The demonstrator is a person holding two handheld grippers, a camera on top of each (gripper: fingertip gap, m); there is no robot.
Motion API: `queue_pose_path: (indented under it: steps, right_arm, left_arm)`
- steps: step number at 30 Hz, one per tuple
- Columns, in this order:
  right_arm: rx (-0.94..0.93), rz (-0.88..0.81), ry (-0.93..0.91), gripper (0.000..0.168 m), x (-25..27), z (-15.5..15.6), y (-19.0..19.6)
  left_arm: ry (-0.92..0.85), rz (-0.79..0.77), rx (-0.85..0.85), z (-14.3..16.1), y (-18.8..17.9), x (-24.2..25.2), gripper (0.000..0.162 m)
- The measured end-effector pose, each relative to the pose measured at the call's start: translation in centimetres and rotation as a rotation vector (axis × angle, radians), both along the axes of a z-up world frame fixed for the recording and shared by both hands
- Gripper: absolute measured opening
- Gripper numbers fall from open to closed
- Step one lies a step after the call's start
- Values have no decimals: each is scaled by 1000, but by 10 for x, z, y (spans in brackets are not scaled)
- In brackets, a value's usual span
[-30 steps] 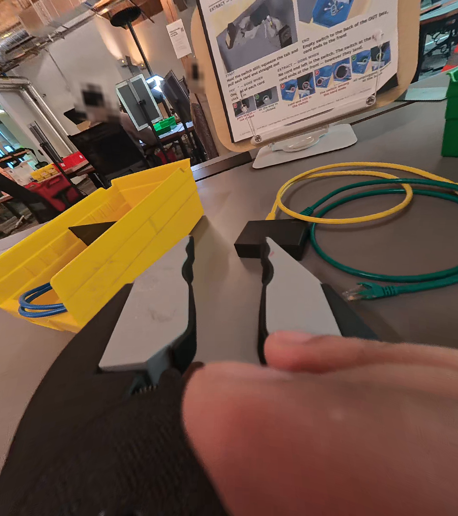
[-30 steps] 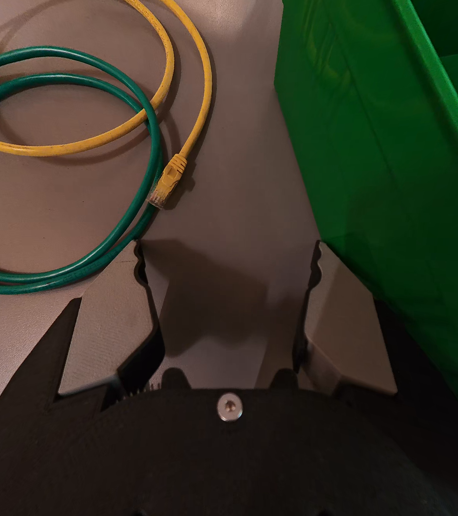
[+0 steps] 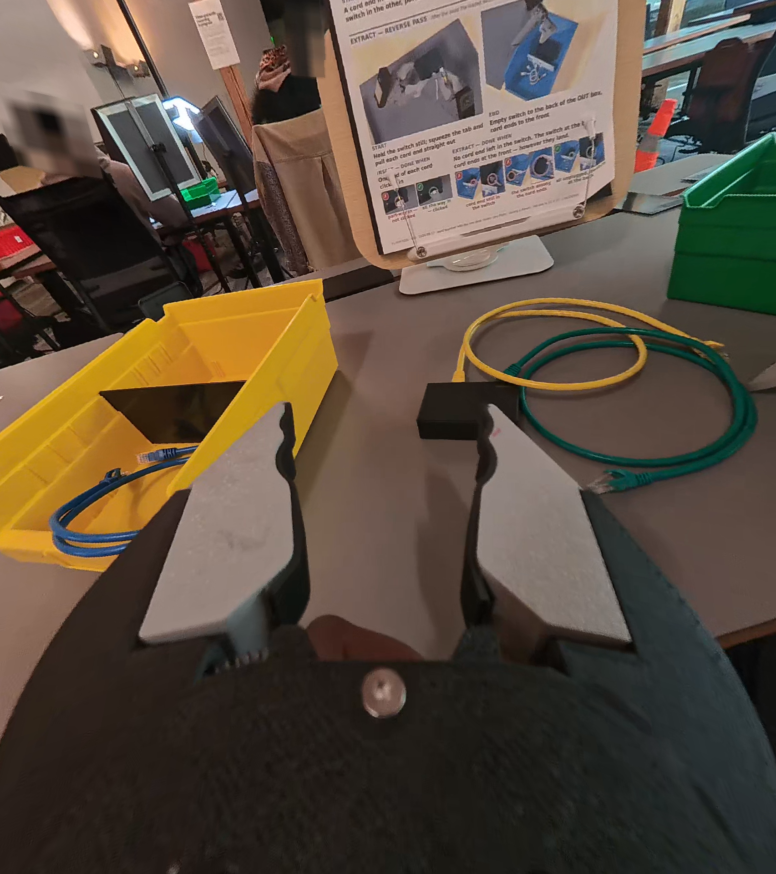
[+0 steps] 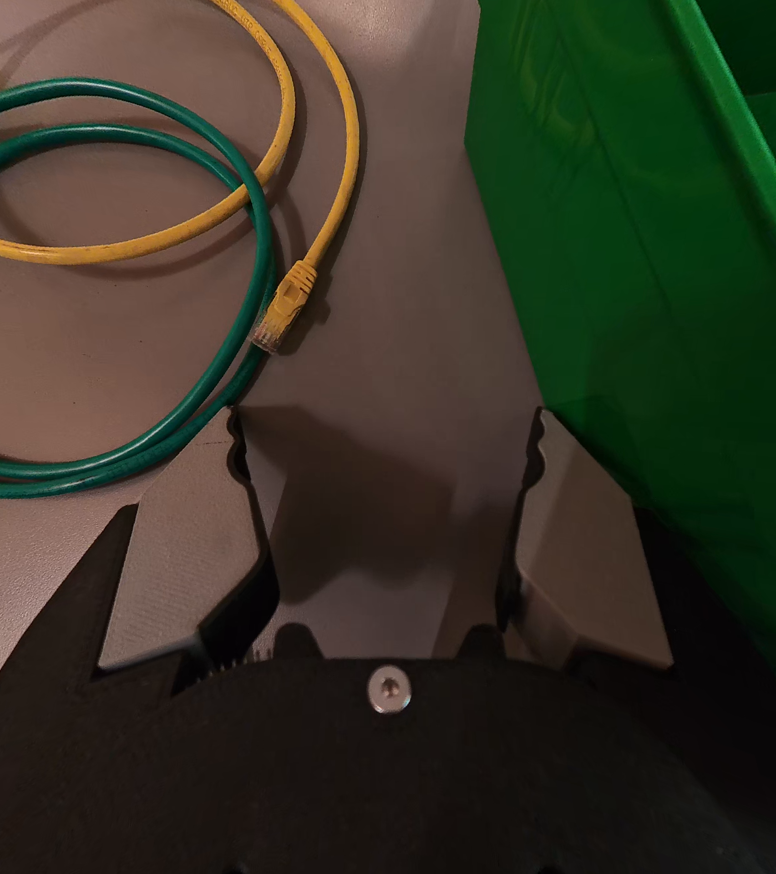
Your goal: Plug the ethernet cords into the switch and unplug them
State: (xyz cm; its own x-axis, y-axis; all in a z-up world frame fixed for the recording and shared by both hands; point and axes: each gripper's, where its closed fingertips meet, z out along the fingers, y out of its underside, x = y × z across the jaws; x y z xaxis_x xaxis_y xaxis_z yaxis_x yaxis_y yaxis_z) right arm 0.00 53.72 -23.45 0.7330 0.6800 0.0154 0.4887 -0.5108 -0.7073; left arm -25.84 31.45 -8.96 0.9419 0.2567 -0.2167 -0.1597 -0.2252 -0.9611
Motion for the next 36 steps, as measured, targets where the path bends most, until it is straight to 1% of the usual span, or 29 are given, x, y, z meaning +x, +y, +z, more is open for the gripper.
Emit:
queue_pose_path:
  steps: [4, 10, 14, 17, 21, 23, 27, 30, 31, 32, 35, 36]
  right_arm:
    - [0, 0, 0, 116, 0, 0, 0]
    - [0, 0, 0, 116, 0, 0, 0]
    - [0, 0, 0, 116, 0, 0, 0]
    - [0, 0, 0, 116, 0, 0, 0]
    - [0, 0, 0, 116, 0, 0, 0]
    - [0, 0, 0, 116, 0, 0, 0]
    - [0, 0, 0, 116, 0, 0, 0]
    - [0, 22, 3, 115, -2, 0, 1]
    - [4, 78, 7, 107, -6, 1, 0]
    - [5, 135, 12, 103, -11, 2, 0]
    - [-1, 138, 15, 112, -14, 1, 8]
    - [-3, 136, 17, 112, -15, 1, 9]
  left_arm:
    - [7, 10, 11, 6, -5, -7, 77]
    - [-27, 85, 68, 27, -27, -48, 77]
    - [-58, 101, 70, 31, -40, -71, 78]
    - [-55, 59, 10, 20, -44, -78, 80]
    - [-125, 37, -39, -1, -42, -91, 82]
    - [-137, 51, -38, -9, -38, -98, 82]
    - [-183, 84, -86, -37, -27, -111, 82]
    - [-184, 114, -121, -53, -21, -116, 81]
    - [-179, 105, -134, -56, -20, -114, 81]
    - [-171, 96, -139, -55, -20, -111, 81]
    - [-152, 94, -118, -46, -23, -110, 80]
    - [-153, 92, -111, -44, -24, -110, 80]
